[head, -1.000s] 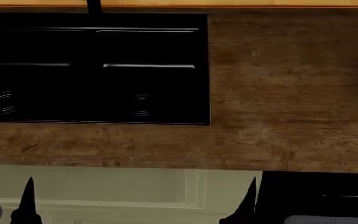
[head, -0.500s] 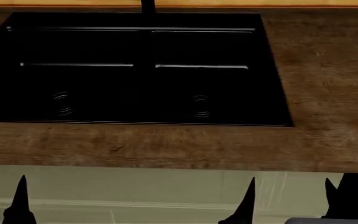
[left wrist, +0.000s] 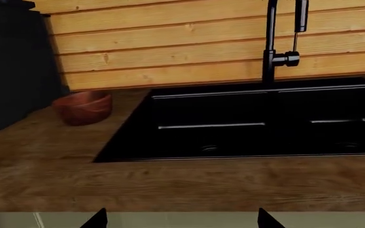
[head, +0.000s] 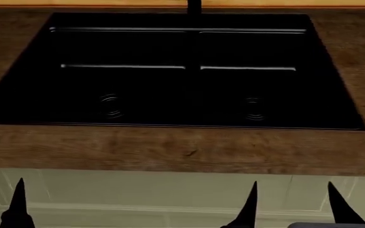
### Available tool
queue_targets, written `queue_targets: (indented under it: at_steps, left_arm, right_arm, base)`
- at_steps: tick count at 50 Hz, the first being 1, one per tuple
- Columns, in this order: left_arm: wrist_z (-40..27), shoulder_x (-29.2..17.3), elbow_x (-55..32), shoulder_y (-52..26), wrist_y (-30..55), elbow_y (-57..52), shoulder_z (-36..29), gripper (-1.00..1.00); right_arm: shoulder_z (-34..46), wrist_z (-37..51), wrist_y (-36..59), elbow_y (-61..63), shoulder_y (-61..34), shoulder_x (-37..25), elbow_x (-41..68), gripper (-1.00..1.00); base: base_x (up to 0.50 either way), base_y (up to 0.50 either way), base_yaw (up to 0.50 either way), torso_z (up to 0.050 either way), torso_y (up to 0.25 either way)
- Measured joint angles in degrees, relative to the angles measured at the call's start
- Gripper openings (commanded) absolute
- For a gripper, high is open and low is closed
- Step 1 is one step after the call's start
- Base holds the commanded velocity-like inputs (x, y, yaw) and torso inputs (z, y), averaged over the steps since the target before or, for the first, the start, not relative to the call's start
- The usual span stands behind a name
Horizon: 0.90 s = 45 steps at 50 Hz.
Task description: Stack the bowls from largest to smallest.
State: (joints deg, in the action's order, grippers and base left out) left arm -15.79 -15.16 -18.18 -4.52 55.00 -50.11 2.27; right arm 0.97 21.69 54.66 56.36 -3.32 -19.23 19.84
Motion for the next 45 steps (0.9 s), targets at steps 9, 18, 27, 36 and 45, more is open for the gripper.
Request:
queue_targets:
  at_steps: [9, 18, 27, 36, 45]
  left_arm:
    - [-0.15, -0.11, -0.54, 0.04, -0.18, 0.10, -0.08, 1.00]
    - [-0.40, -0.35, -0.86, 0.04, -0.11, 0.02, 0.10, 1.00]
    - [-0.69, -0.66, -1.11, 0.01, 0.18, -0.24, 0.49, 1.00]
    - [-0.95, -0.92, -1.52, -0.13, 0.38, -0.42, 0.63, 1.00]
    - [-1.33, -1.19, -2.57, -0.56, 1.65, -1.87, 1.27, 1.00]
  right_arm:
    - [-1.16, 0.15, 0.14, 0.03, -0.25, 0.42, 1.15, 1.00]
    - [-1.38, 0.48, 0.27, 0.33, -0.35, 0.29, 1.92, 1.00]
    - [-0.24, 1.10, -0.48, 0.68, -0.07, -0.91, 1.51, 1.00]
    - [0.35, 1.86, -1.28, 0.91, 0.05, -1.91, 1.35, 1.00]
    - [0.58, 2.96, -1.51, 1.59, -0.05, -2.87, 1.92, 1.00]
  base:
    - [0.03, 0.50, 0.00, 0.000, 0.000]
    - [0.06, 0.50, 0.00, 0.000, 0.000]
    - [0.48, 0.24, 0.00, 0.000, 0.000]
    - [0.50, 0.08, 0.00, 0.000, 0.000]
    - [0.49, 0.28, 0.00, 0.000, 0.002]
